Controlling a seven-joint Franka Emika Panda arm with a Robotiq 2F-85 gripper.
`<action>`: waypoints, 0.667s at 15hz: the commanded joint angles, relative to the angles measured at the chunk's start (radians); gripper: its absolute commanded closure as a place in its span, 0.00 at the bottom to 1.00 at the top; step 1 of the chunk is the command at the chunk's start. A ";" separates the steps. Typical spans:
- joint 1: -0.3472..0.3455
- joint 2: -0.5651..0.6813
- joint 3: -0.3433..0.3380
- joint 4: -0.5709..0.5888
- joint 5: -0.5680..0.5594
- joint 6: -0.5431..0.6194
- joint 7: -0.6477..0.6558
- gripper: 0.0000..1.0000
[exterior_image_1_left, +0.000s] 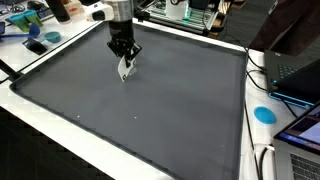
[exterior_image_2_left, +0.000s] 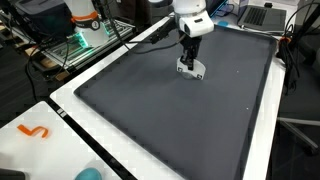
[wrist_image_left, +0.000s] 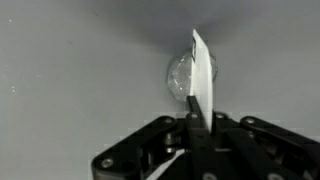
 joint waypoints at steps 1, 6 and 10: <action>-0.052 0.030 0.031 -0.046 0.055 -0.019 -0.063 0.99; -0.095 0.013 0.047 -0.105 0.116 -0.001 -0.118 0.99; -0.088 -0.002 0.035 -0.145 0.112 0.017 -0.108 0.99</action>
